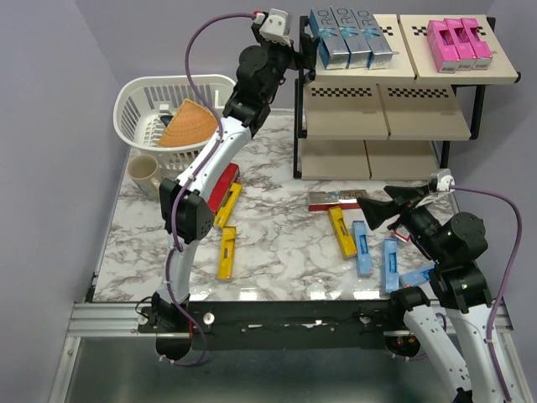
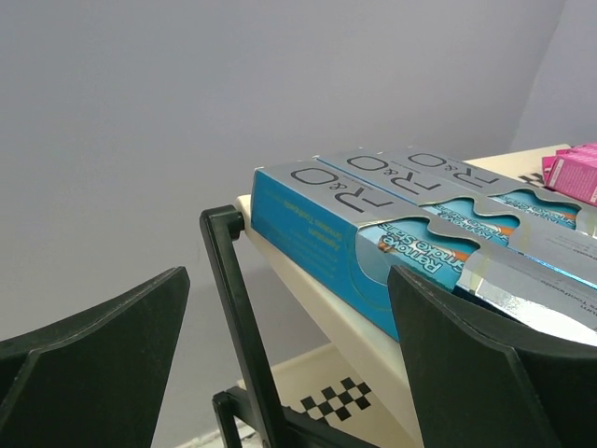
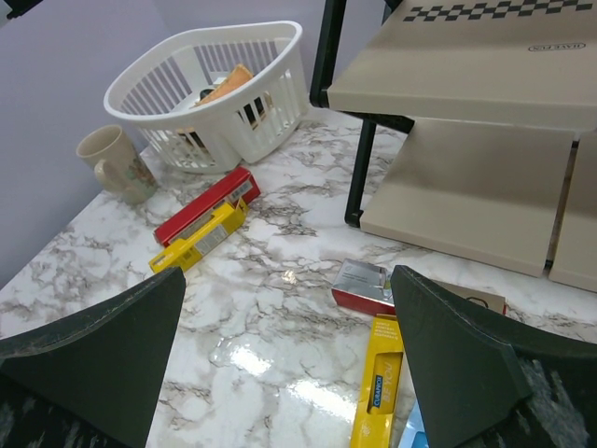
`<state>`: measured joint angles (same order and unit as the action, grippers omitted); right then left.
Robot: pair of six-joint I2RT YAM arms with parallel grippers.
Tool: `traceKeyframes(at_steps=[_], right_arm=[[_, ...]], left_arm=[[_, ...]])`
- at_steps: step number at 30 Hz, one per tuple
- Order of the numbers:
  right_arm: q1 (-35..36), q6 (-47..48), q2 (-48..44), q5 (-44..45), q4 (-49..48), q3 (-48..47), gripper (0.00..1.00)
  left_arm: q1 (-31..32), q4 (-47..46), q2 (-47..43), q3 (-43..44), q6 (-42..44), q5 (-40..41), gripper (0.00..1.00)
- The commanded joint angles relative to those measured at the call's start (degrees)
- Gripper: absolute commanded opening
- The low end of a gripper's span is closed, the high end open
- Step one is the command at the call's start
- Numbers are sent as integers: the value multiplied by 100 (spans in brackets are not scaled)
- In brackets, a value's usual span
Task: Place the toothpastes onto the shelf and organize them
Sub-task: Adjust the toothpaste on the shelf, then move the toothpaste to the center of the board.
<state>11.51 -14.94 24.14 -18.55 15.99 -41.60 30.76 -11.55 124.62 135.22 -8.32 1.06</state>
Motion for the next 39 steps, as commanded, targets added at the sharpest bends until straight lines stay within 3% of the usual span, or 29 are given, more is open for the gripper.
traceKeyframes(at_steps=[1,6,13,17,18,19,23,31,39], right_arm=[[1,61,20,-35,9,82,100],[1,-18,432,-228,290,21,100],[1,-211,1180,-255,642,204,100],[9,-273,1671,-132,791,381,100],[9,-290,1812,-149,783,442,100],[18,-316,1935,-184,748,504,100],[106,-352,2621,-150,634,741,100],[615,-598,3359,702,185,1146,100],[1493,-957,4194,1405,45,1067,97]], left_arm=[[17,-84,-674,-459,216,464,99],[9,91,-1735,-1250,348,1106,99],[-18,390,-3855,-4059,550,1853,99],[78,1144,-4875,-5196,689,1986,99],[288,850,-5103,-5460,1230,2377,99],[647,682,-5166,-5619,1558,3277,99],[615,1900,-5509,-5584,684,2654,99],[457,2069,-6845,-7701,392,2487,99],[343,1859,-7249,-8731,357,2452,99]])
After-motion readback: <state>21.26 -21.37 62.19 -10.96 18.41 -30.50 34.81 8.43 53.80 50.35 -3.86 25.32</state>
